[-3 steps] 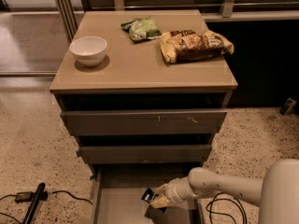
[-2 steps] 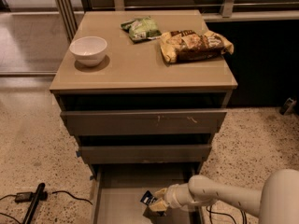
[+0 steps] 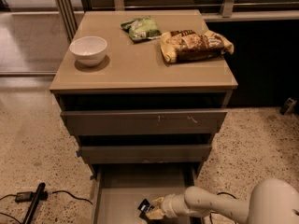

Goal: Place rxbar blueberry into bottom drawer

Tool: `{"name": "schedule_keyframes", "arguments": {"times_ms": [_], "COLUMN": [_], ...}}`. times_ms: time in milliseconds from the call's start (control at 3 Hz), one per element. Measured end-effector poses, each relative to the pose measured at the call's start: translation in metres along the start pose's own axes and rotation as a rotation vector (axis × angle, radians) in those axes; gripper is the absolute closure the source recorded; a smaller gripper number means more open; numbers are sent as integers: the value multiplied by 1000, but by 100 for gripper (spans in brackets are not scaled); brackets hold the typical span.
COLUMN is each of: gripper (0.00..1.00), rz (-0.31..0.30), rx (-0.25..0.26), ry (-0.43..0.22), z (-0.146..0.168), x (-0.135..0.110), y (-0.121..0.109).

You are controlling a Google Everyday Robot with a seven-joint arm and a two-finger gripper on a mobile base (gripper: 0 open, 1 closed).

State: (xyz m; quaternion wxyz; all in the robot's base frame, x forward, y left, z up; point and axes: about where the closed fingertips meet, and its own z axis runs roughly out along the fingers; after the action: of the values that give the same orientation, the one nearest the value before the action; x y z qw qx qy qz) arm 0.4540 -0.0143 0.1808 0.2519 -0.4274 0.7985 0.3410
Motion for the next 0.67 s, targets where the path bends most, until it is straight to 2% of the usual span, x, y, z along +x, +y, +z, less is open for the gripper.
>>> {"name": "schedule_keyframes", "arguments": {"times_ms": [667], "gripper": [100], "rz": [25], "rx": [14], "ry": [16], "z": [35], "x": [31], "y": [-9]}}
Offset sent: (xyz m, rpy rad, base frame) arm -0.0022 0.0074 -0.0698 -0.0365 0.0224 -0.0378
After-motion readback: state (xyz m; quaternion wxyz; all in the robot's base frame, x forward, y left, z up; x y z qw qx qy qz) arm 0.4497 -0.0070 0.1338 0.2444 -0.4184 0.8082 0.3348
